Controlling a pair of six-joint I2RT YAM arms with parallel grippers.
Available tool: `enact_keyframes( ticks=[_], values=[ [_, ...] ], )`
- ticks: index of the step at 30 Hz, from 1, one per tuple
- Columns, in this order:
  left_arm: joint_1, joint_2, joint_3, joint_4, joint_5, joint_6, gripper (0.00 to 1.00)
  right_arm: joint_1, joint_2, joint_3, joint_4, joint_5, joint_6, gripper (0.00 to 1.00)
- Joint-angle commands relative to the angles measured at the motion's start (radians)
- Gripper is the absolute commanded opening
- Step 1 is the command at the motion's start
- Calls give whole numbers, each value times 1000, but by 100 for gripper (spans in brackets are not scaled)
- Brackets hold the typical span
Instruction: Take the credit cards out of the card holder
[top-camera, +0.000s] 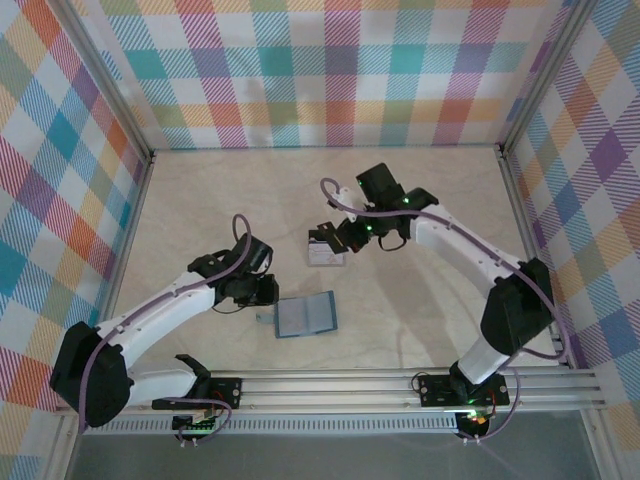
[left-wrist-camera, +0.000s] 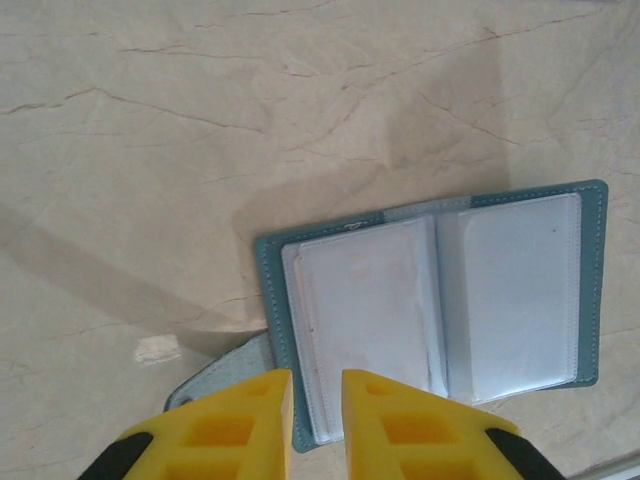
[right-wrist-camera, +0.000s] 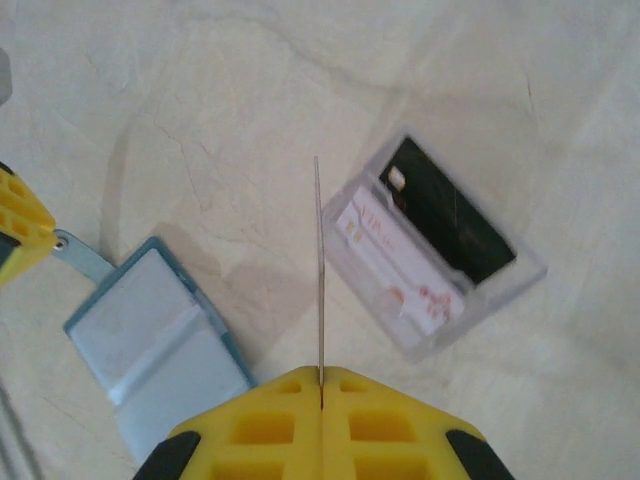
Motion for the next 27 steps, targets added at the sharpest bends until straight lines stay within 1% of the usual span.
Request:
enact_keyframes(
  ticks=[1,7,13,17,22,27],
  values=[
    [16,-34,-28,-20,-16,3,21,-25,92,115,-122,-53,-282,0],
    [22,-55,-46,-29,-45,-12,22,-42,279,382,-297,-32,-481,0],
    [25,-30,-42,-28,-64,-35,23,-46,433,585,-433,2,-601,0],
    [25,-20,-41,-29,-68,-46,23,-46,514,666,-470,38,-650,0],
    [25,-12,-31,-46,-66,-54,22,-46,590,749,-523,34,-687,0],
    [25,-7,-33,-49,-68,-56,22,-45,622,755,-531,52,-708,0]
  ],
)
